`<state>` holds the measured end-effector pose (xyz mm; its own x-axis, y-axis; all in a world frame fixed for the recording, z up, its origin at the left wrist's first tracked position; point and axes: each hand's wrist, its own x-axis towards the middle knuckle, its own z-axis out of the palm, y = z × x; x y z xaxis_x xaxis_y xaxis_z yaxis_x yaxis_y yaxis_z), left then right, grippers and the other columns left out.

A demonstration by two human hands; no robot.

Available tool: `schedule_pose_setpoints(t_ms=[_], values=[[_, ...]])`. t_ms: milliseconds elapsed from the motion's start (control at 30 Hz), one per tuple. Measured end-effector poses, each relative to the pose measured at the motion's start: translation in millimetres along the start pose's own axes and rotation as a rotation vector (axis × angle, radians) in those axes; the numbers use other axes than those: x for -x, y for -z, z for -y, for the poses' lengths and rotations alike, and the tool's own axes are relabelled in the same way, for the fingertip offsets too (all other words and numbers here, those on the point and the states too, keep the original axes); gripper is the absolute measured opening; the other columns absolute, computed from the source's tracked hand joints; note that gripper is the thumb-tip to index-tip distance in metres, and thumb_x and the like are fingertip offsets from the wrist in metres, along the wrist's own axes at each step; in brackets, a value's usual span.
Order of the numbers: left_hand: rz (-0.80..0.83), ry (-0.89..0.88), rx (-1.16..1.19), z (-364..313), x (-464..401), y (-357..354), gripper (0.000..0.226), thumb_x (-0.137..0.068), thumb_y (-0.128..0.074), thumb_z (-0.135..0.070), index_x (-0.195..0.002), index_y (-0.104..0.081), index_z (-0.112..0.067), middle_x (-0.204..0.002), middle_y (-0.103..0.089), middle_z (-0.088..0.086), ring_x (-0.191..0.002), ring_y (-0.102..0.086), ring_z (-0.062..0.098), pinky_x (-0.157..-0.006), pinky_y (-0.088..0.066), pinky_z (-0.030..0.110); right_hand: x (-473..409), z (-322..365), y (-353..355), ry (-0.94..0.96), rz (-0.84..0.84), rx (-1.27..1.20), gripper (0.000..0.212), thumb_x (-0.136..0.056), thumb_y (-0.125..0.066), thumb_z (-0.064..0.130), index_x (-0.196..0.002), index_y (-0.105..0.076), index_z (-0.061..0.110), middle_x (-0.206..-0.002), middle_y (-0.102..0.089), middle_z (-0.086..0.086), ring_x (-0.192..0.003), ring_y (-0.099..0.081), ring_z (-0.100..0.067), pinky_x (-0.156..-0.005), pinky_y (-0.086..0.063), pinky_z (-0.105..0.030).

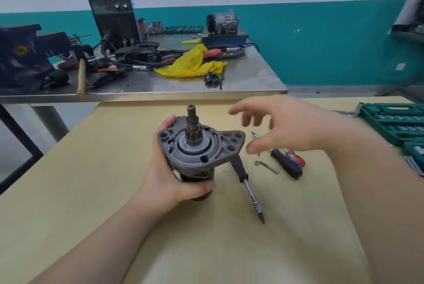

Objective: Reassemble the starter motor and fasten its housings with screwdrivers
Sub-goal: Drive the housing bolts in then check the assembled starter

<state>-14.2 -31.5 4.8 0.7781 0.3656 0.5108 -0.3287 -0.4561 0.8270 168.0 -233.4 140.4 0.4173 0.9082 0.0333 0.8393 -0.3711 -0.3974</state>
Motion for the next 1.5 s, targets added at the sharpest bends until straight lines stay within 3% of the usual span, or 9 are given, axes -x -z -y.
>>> schedule_pose_setpoints(t_ms=[200,300,467,633,800,967,1167,1300,1500], values=[[-0.013,0.030,0.008,4,-1,5,0.133,-0.054,-0.102,-0.025,-0.160,-0.022,-0.040,-0.149,-0.059,-0.014,-0.141,-0.056,0.011,-0.109,-0.045,0.015,-23,-46,-23,-0.261,-0.049,0.160,0.021,-0.091,-0.078,0.022,-0.108,-0.077,0.033,-0.096,-0.071,0.017,-0.085,-0.065,-0.002,-0.073,-0.055,-0.024],[-0.019,0.044,0.022,7,-4,7,0.130,-0.055,-0.101,-0.026,-0.158,-0.024,-0.045,-0.149,-0.059,-0.017,-0.142,-0.056,0.011,-0.109,-0.045,0.015,-32,-54,-42,-0.345,0.047,0.315,0.022,-0.088,-0.072,0.016,-0.105,-0.078,0.028,-0.099,-0.073,0.007,-0.091,-0.070,-0.018,-0.084,-0.063,-0.037],[-0.034,0.051,0.026,9,-5,6,0.128,-0.055,-0.101,-0.025,-0.156,-0.026,-0.045,-0.148,-0.060,-0.016,-0.139,-0.058,0.009,-0.106,-0.046,0.012,-36,-58,-63,-0.380,0.193,0.481,0.015,-0.082,-0.068,0.014,-0.094,-0.068,0.022,-0.087,-0.065,0.000,-0.072,-0.065,-0.021,-0.050,-0.048,-0.026],[-0.038,0.053,0.025,9,-3,6,0.129,-0.054,-0.102,-0.027,-0.156,-0.025,-0.047,-0.148,-0.059,-0.018,-0.140,-0.057,0.008,-0.106,-0.046,0.013,-40,-56,-78,-0.387,0.260,0.506,0.014,-0.089,-0.062,0.009,-0.099,-0.062,0.019,-0.092,-0.064,-0.004,-0.078,-0.069,-0.025,-0.067,-0.063,-0.039],[-0.043,0.039,0.019,10,-1,6,0.130,-0.054,-0.103,-0.026,-0.156,-0.026,-0.050,-0.151,-0.058,-0.014,-0.141,-0.057,0.014,-0.107,-0.046,0.016,-35,-50,-71,-0.360,0.206,0.488,0.015,-0.084,-0.057,0.015,-0.082,-0.054,0.030,-0.090,-0.059,0.006,-0.078,-0.058,-0.017,-0.056,-0.040,-0.030],[-0.035,0.016,0.005,12,0,6,0.135,-0.052,-0.106,-0.027,-0.159,-0.026,-0.047,-0.152,-0.056,-0.011,-0.143,-0.056,0.018,-0.111,-0.046,0.020,-26,-32,-35,-0.303,-0.054,0.189,0.018,-0.084,-0.060,0.018,-0.082,-0.066,0.034,-0.085,-0.068,0.012,-0.080,-0.065,-0.010,-0.068,-0.057,-0.032],[-0.041,-0.002,-0.017,9,1,5,0.133,-0.050,-0.106,-0.028,-0.155,-0.028,-0.052,-0.150,-0.057,-0.015,-0.143,-0.056,0.016,-0.109,-0.045,0.017,2,15,-5,-0.060,-0.199,-0.513,0.028,-0.072,-0.065,0.014,-0.093,-0.076,0.029,-0.070,-0.064,0.011,-0.063,-0.060,-0.004,-0.058,-0.058,-0.023],[-0.045,0.008,-0.020,5,0,6,0.133,-0.048,-0.106,-0.030,-0.155,-0.029,-0.051,-0.149,-0.058,-0.018,-0.140,-0.056,0.008,-0.107,-0.044,0.012,12,29,-1,0.096,-0.167,-0.508,0.034,-0.083,-0.081,0.003,-0.107,-0.076,0.026,-0.077,-0.067,0.012,-0.074,-0.065,-0.006,-0.072,-0.061,-0.025],[-0.063,0.034,0.000,4,-1,5,0.134,-0.047,-0.104,-0.026,-0.157,-0.028,-0.036,-0.147,-0.060,-0.017,-0.137,-0.060,0.008,-0.105,-0.047,0.014,13,37,-6,0.223,-0.208,-0.391,0.016,-0.093,-0.082,0.031,-0.109,-0.079,0.029,-0.090,-0.075,0.010,-0.083,-0.071,-0.009,-0.076,-0.060,-0.026]])
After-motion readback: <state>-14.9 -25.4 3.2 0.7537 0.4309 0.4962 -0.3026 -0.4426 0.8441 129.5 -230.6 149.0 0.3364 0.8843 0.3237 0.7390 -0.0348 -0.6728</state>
